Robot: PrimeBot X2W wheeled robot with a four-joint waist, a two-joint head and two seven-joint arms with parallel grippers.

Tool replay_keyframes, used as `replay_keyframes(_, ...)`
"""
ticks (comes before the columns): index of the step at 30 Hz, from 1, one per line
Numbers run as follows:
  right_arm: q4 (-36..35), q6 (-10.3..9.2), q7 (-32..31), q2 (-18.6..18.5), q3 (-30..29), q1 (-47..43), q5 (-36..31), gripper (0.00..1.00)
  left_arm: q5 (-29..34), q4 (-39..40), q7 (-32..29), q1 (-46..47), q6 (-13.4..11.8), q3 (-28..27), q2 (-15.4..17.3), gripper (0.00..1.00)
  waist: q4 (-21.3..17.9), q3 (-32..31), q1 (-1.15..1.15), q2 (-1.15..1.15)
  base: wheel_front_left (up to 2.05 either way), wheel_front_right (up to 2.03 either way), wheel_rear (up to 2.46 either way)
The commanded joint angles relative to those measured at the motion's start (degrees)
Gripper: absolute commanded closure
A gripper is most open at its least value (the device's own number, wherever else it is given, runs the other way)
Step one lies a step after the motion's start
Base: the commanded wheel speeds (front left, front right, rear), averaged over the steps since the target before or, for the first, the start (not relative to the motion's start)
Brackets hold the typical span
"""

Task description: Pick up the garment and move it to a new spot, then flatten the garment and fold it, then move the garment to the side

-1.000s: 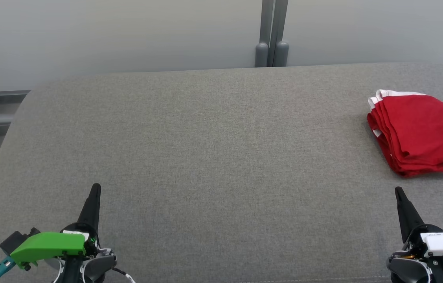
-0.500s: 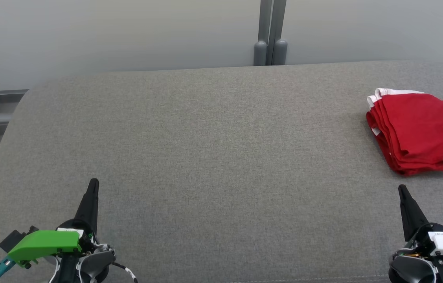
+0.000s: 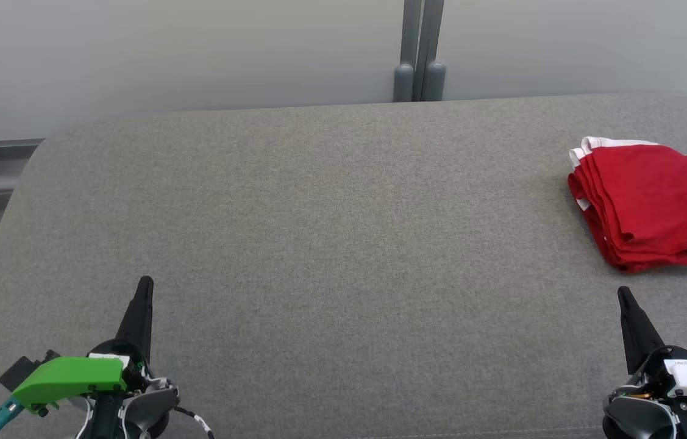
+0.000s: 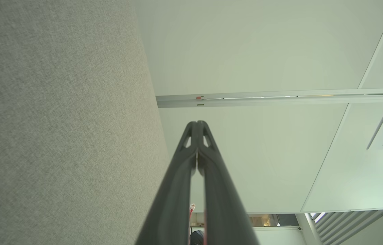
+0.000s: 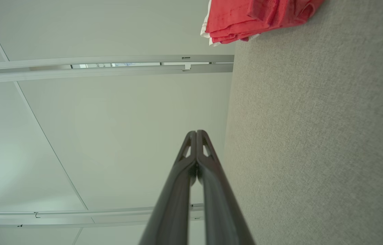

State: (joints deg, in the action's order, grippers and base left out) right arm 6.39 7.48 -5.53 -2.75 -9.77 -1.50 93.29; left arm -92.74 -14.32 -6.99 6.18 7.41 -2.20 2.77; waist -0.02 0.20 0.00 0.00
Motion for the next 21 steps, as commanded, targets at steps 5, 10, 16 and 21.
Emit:
replay_keyframes(5,-0.3,0.02,-0.2,-0.2,-0.1,-0.5,0.2,1.00,-0.2,0.1,-0.2,0.6,0.3,-0.2,0.0,1.00,0.0,0.0,0.00,0.00,0.00,0.00,0.00)
replay_keyframes(10,-0.3,0.02,-0.2,-0.2,-0.1,-0.5,0.2,1.00,-0.2,0.2,-0.2,0.6,0.3,-0.2,0.0,1.00,0.0,0.0,0.00,0.00,0.00,0.00,0.00)
replay_keyframes(16,-0.3,0.02,-0.1,-0.2,-0.1,-0.5,0.2,1.00,-0.2,0.2,-0.2,0.6,0.3,-0.2,0.0,1.00,0.0,0.0,0.00,0.00,0.00,0.00,0.00)
replay_keyframes(21,-0.3,0.02,-0.1,-0.2,-0.1,-0.5,0.2,1.00,-0.2,0.2,-0.2,0.6,0.3,-0.2,0.0,1.00,0.0,0.0,0.00,0.00,0.00,0.00,0.00)
